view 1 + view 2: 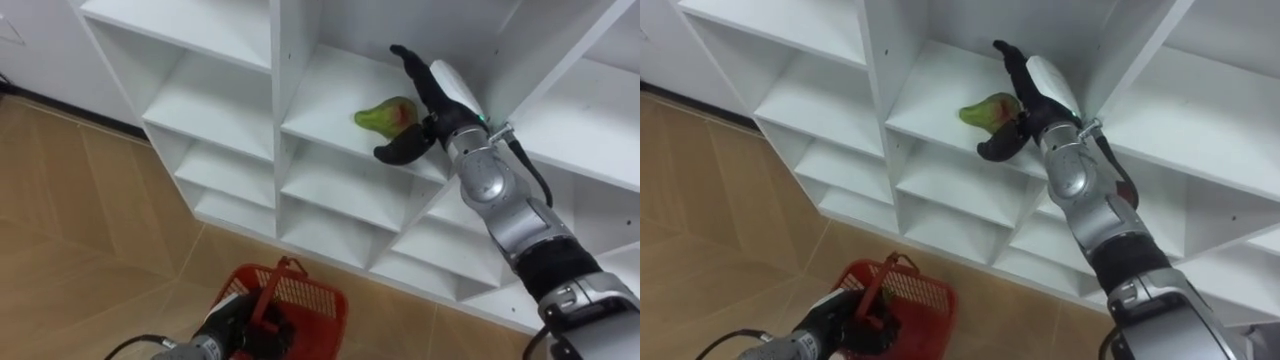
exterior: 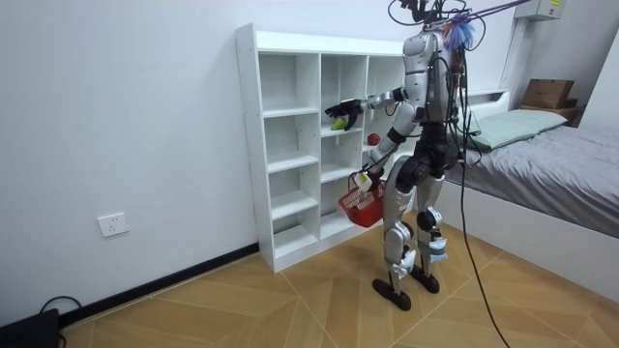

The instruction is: Collect fruits from the closet

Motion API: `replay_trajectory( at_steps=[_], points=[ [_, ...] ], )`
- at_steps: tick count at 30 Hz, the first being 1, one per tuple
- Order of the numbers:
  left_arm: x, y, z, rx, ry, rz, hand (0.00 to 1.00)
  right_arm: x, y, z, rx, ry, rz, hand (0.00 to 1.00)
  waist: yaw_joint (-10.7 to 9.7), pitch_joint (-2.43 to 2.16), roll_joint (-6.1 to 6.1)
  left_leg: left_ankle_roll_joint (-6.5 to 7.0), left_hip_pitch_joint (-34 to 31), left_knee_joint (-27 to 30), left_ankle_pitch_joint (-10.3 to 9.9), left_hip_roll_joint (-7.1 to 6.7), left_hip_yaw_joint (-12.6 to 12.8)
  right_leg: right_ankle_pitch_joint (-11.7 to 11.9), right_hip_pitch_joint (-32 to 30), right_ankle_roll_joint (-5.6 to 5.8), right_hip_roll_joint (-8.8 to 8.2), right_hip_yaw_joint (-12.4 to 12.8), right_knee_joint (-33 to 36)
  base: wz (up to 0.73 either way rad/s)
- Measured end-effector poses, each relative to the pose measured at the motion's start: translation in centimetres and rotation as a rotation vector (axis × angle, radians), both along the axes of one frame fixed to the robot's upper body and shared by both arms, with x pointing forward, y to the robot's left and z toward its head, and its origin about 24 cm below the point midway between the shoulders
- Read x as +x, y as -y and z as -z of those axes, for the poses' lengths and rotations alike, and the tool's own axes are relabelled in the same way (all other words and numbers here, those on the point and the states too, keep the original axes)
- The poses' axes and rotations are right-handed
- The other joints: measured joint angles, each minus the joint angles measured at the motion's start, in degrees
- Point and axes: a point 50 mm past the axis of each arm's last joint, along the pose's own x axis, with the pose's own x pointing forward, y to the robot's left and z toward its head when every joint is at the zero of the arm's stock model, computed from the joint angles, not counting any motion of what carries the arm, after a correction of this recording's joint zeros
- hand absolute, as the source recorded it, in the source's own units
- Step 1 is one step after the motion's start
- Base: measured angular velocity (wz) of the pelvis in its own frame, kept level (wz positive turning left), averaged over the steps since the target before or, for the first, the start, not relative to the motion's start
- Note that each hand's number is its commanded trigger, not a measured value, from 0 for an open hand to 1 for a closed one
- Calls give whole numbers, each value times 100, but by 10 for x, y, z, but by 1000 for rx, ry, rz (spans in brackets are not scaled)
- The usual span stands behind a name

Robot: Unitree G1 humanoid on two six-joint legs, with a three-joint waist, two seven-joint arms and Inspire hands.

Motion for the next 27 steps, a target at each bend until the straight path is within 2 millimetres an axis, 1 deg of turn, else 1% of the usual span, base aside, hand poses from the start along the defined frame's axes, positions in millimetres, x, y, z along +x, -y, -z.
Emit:
replay_trajectory(
  at_steps=[9,10,13,15,17,22,27],
  points=[
    [3,0,-1,1,7,3,100,1,2,-1,-1,-3,2,0,8,-1,-2,9,-66,23,21,-4,1,2,-101,-4,-19,14,87,0],
    [3,0,-1,2,7,4,100,1,2,-1,-2,-5,2,5,8,-1,-2,10,-66,23,25,-5,6,2,-101,-4,-20,15,87,0],
    [3,0,-1,4,6,8,100,1,2,0,-3,-14,-2,50,8,0,-1,12,-66,23,34,-8,7,2,-99,-4,-23,14,89,0],
    [3,0,-1,4,6,9,100,1,2,0,-4,-17,-2,73,9,0,-1,13,-67,21,38,-8,7,2,-99,-4,-24,14,93,0],
    [2,1,-1,3,5,11,100,1,2,1,-3,-21,-3,100,10,1,-1,13,-68,19,39,-8,6,3,-99,-5,-24,14,97,0],
    [2,1,-1,3,5,15,100,0,2,6,-18,-63,-25,100,11,7,-1,13,-79,12,39,-8,6,5,-102,-9,-24,13,105,0],
    [2,2,-1,3,5,16,100,3,5,4,-23,-54,7,100,28,10,-3,17,-83,19,41,-12,14,5,-121,-8,-32,15,106,0]
  ],
)
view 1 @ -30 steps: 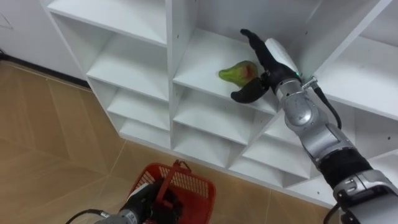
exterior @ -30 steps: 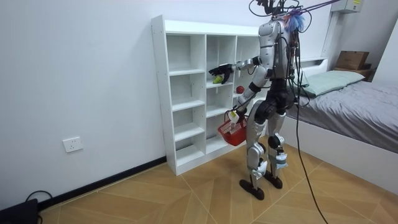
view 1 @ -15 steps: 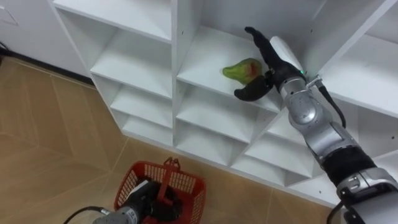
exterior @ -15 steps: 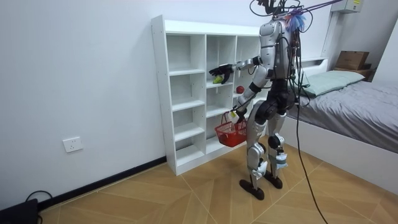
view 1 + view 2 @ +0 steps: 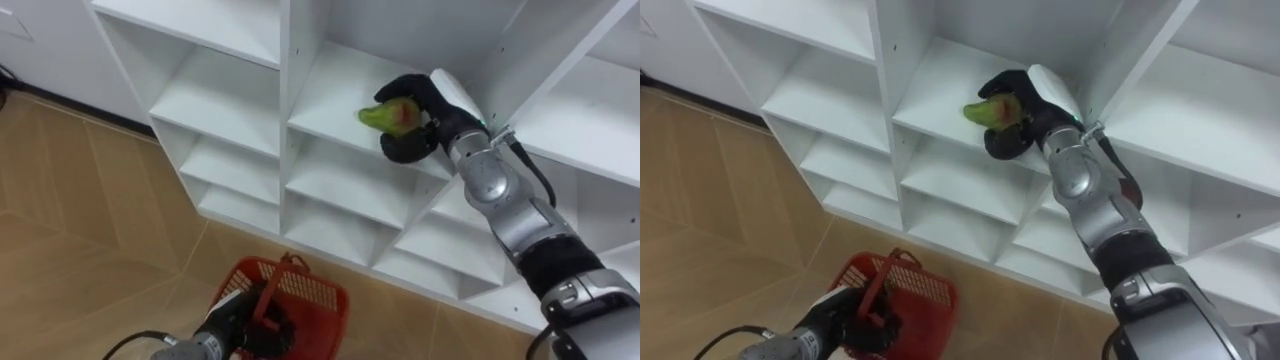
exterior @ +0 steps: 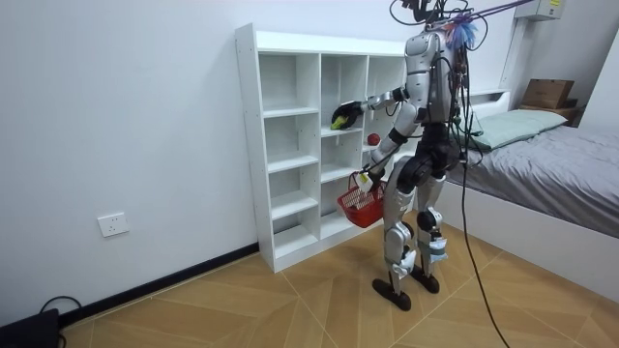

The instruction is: Collect fruits from the closet

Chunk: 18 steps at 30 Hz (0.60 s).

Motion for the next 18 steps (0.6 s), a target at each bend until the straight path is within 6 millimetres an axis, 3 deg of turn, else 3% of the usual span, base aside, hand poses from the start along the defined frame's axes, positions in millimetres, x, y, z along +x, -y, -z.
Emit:
replay_trajectory(
  at_steps=[18],
  points=[
    [2,3,0,3,0,20,100,1,0,-1,23,4,7,100,-13,25,21,4,-5,-34,2,-10,5,-1,-17,3,-10,12,-10,0]
  ],
)
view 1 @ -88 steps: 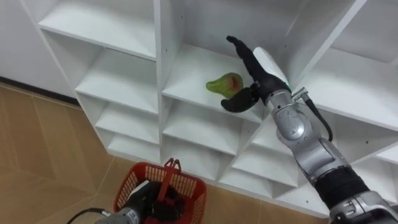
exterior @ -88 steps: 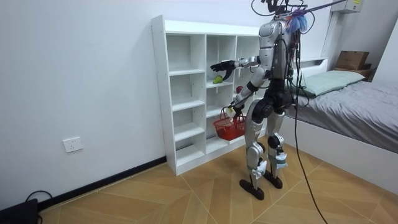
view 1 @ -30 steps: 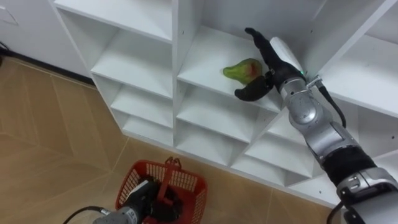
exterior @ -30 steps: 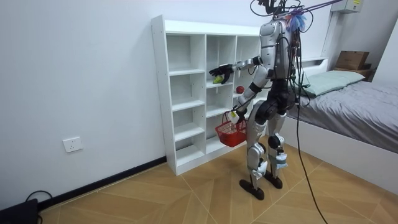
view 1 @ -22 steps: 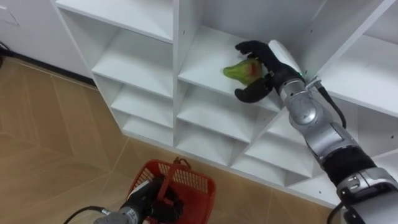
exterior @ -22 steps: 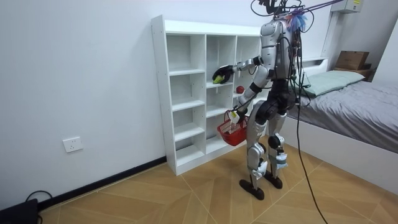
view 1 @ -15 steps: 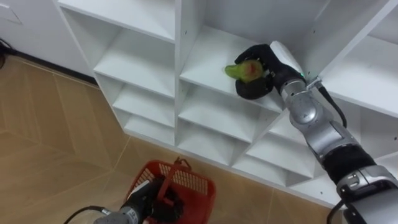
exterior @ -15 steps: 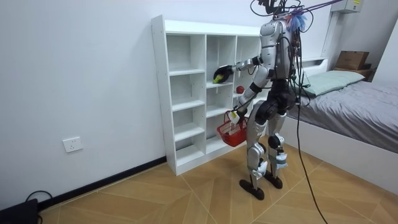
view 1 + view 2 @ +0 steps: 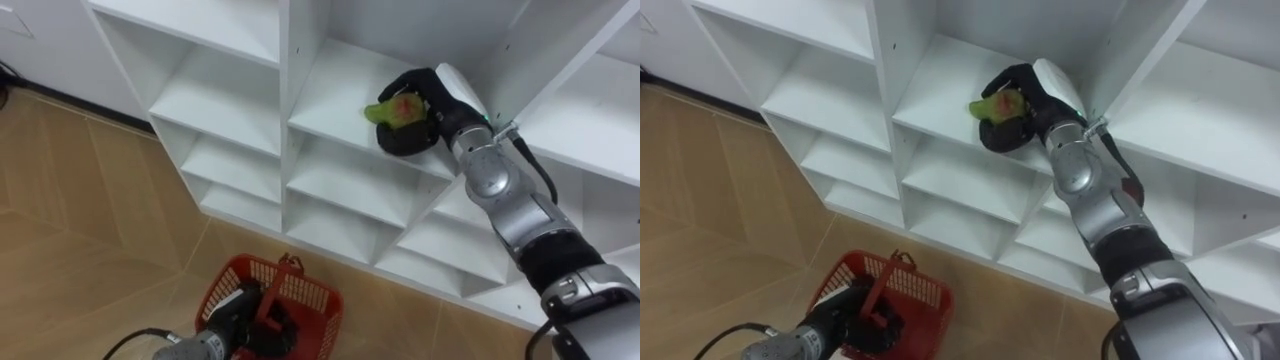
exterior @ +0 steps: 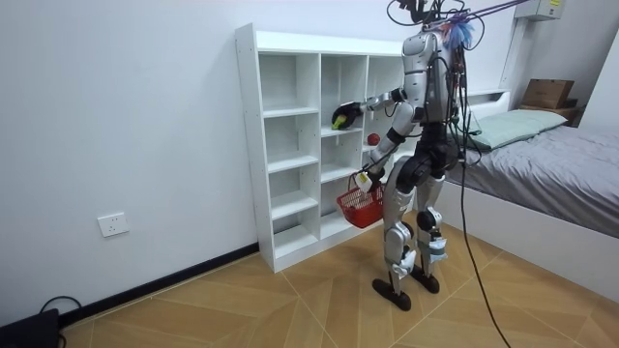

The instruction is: Collect fruits from the closet

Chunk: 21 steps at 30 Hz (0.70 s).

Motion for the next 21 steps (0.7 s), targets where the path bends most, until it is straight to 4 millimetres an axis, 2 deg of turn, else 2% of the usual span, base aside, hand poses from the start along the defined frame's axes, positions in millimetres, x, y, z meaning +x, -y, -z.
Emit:
replay_trajectory(
  at_steps=[15,21],
  points=[
    [4,1,-2,-4,20,4,100,0,-3,-1,40,2,-11,100,-8,-3,0,3,31,-16,3,2,27,0,-2,3,-21,1,-5,0],
    [5,1,-3,-17,33,-10,100,-13,-11,3,53,7,-67,100,-25,-9,13,5,120,-46,2,13,127,1,44,6,-11,123,-12,-8]
  ],
)
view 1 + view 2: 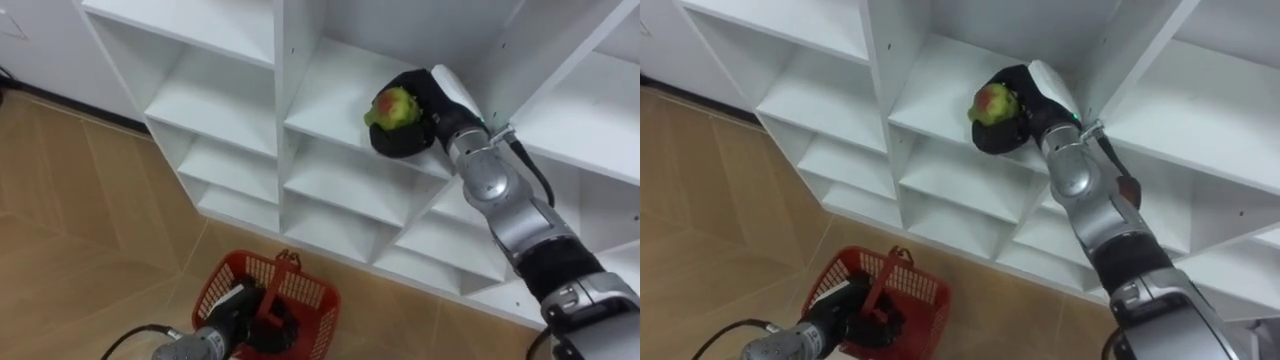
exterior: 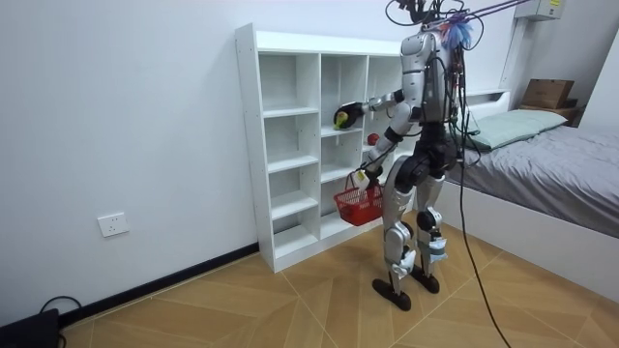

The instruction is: Collect fruits from the closet

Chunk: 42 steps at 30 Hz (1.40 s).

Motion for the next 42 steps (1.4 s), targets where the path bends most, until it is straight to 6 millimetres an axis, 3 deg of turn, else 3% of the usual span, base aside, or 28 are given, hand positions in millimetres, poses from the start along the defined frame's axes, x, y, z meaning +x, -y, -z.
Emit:
replay_trajectory(
  at_steps=[6,10,13,20,25,31,42],
  points=[
    [1,0,0,19,17,-26,100,-17,-15,0,29,25,-90,100,-146,-46,88,1,103,-39,-1,38,146,8,25,-1,9,101,9,-11],
    [0,1,0,17,18,-33,100,-35,-21,-1,53,44,-139,100,-296,-141,250,1,216,-112,-1,66,241,27,60,-6,32,169,10,-15],
    [1,5,0,4,19,-34,100,-43,-27,0,72,41,-178,100,-421,-164,326,0,328,-134,-2,78,287,27,141,-7,15,213,16,-7],
    [0,12,0,-35,37,-46,100,-65,-27,16,104,-20,-209,100,-539,-156,342,0,569,-218,-5,87,373,31,301,-6,69,390,-1,-9],
    [-5,11,3,-27,25,-59,100,-83,-25,38,112,-129,-226,100,-605,-168,439,2,616,-231,-5,104,501,34,290,-3,88,527,7,-11],
    [-4,13,1,-46,35,-43,100,-88,-25,43,123,-146,-223,100,-735,-185,560,1,689,-293,-5,108,530,34,301,-3,88,625,-3,-7],
    [-1,21,-9,-75,104,-7,100,-114,-12,76,128,-291,-169,100,-919,-185,667,2,700,-323,-6,98,547,26,297,8,88,573,-4,0]
  ],
)
